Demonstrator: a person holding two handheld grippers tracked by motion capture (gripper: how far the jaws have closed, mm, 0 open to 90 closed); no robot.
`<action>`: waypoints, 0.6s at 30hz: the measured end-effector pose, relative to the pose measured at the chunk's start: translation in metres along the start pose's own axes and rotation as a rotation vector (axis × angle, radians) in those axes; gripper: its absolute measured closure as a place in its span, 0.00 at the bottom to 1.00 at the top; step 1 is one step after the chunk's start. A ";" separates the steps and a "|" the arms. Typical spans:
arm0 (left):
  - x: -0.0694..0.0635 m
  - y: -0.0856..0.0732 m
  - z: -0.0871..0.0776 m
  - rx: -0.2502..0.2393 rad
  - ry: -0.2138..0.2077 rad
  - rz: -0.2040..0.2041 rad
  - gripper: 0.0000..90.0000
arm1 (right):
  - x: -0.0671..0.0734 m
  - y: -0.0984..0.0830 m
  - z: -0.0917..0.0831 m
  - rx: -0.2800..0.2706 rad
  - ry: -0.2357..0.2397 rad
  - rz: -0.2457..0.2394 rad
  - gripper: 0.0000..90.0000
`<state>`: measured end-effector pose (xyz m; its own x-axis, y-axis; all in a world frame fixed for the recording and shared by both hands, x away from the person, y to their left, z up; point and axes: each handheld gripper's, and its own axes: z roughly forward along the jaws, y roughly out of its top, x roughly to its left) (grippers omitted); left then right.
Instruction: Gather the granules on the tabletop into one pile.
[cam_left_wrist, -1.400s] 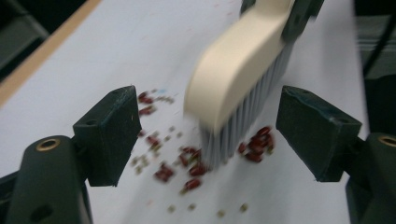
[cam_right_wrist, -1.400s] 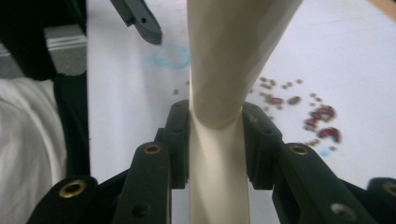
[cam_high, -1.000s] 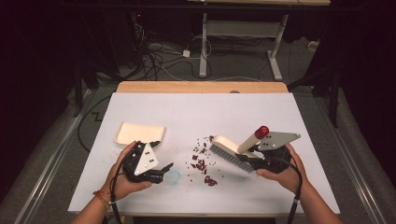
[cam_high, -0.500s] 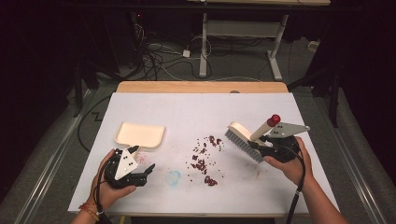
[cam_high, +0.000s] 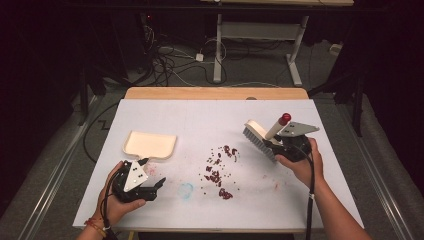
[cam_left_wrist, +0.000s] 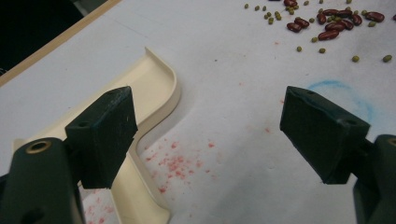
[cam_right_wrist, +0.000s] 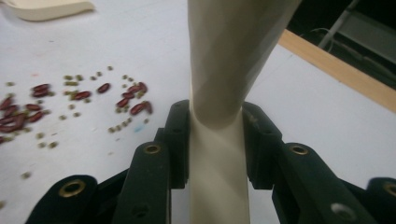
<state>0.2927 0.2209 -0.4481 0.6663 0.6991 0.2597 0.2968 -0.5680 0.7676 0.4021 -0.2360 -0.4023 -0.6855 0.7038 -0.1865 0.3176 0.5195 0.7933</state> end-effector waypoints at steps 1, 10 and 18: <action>0.000 0.000 0.000 0.002 -0.004 0.002 0.20 | 0.000 0.002 0.005 0.001 -0.009 -0.011 0.75; -0.001 0.001 0.006 0.015 -0.019 0.014 0.20 | 0.012 0.029 0.048 0.032 -0.025 -0.086 0.75; -0.002 0.001 0.005 0.020 -0.024 0.015 0.20 | 0.035 0.049 0.076 0.060 0.017 -0.172 0.75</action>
<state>0.2951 0.2168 -0.4511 0.6867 0.6801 0.2567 0.3004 -0.5870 0.7518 0.4430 -0.1491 -0.4139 -0.7438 0.5942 -0.3059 0.2334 0.6599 0.7142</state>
